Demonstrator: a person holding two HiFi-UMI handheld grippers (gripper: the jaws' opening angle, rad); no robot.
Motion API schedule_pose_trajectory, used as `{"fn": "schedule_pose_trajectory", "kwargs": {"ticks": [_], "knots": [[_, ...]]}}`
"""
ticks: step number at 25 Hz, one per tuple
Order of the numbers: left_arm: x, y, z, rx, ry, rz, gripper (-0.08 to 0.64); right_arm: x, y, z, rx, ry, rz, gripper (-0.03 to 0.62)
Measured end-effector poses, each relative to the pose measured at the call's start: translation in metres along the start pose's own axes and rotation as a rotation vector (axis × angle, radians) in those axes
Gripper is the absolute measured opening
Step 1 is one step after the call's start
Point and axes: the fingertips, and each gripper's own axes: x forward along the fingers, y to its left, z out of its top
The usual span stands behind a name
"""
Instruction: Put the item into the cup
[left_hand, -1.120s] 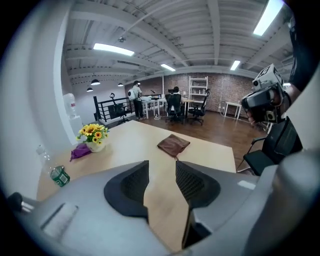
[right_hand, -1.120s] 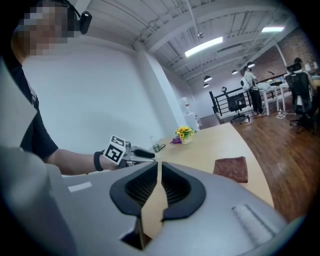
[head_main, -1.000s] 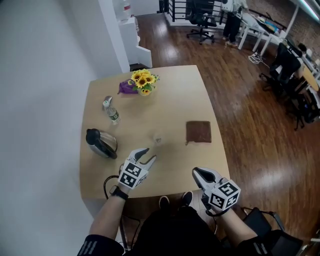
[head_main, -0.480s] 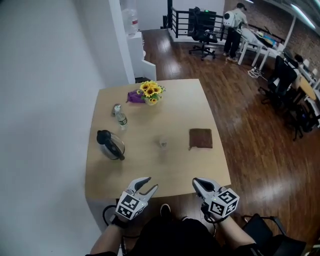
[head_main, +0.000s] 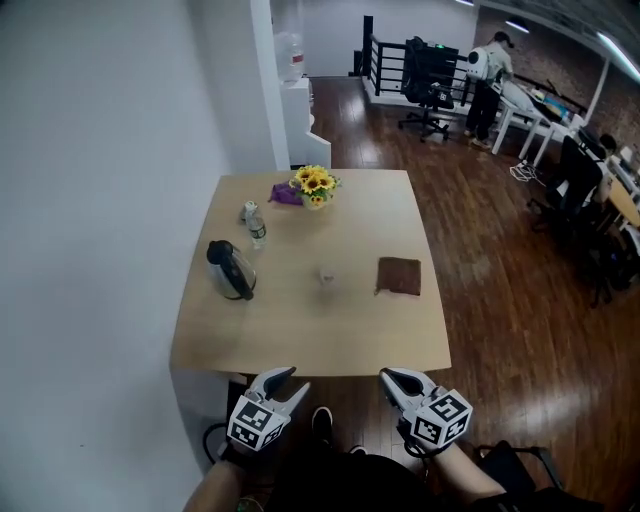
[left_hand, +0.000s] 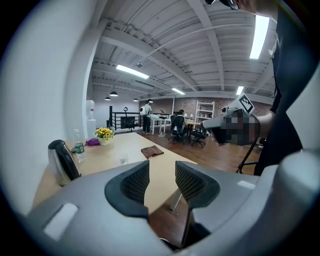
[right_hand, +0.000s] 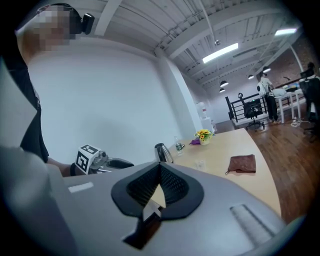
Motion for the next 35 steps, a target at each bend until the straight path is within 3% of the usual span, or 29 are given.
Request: {"fn": "schedule_pose_trajectory", "kwargs": {"ticks": [12, 35], "knots": [[-0.045, -0.094, -0.012, 0.018, -0.022, 0.014, 0.155, -0.074, 0.043, -0.043, -0.051, 0.031, 0.044, 0.008], [-0.103, -0.079, -0.020, 0.055, -0.054, -0.016, 0.153, -0.056, 0.118, -0.026, -0.115, -0.033, 0.043, 0.008]]}}
